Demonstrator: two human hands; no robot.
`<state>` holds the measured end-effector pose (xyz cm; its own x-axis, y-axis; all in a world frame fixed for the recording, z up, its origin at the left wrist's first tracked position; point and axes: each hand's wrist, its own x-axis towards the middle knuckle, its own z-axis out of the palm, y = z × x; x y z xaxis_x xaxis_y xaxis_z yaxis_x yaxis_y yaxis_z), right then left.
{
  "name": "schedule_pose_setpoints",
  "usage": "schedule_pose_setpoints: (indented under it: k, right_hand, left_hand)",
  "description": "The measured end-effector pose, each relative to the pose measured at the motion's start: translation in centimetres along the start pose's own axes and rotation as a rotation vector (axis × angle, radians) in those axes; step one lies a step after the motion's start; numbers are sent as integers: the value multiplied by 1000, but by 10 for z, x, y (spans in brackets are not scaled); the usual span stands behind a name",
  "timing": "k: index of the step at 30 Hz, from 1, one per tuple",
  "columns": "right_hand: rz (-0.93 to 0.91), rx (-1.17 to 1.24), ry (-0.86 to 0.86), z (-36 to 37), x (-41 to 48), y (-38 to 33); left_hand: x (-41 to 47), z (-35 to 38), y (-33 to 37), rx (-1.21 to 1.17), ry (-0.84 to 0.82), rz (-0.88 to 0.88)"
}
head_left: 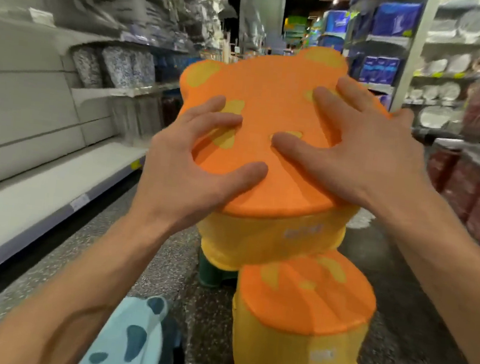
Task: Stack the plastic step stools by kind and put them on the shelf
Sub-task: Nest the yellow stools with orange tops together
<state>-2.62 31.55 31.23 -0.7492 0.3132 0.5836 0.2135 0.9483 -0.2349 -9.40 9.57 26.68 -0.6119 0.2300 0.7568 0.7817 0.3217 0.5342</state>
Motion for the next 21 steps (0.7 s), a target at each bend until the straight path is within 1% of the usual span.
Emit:
schedule_pose_setpoints:
  k: [6, 11, 18, 21]
  right_hand:
    - [18, -64, -284, 26, -12, 30]
    - [22, -143, -392, 63, -13, 60]
    - [134, -110, -574, 121, -33, 103]
    - [179, -106, -616, 158, -49, 122]
  left_hand:
    - [-27, 37, -10, -70, -86, -260]
    - [-51, 71, -18, -44, -163, -405]
    - [-75, 123, -44, -8, -308, -430]
    - [-87, 144, -63, 35, -415, -447]
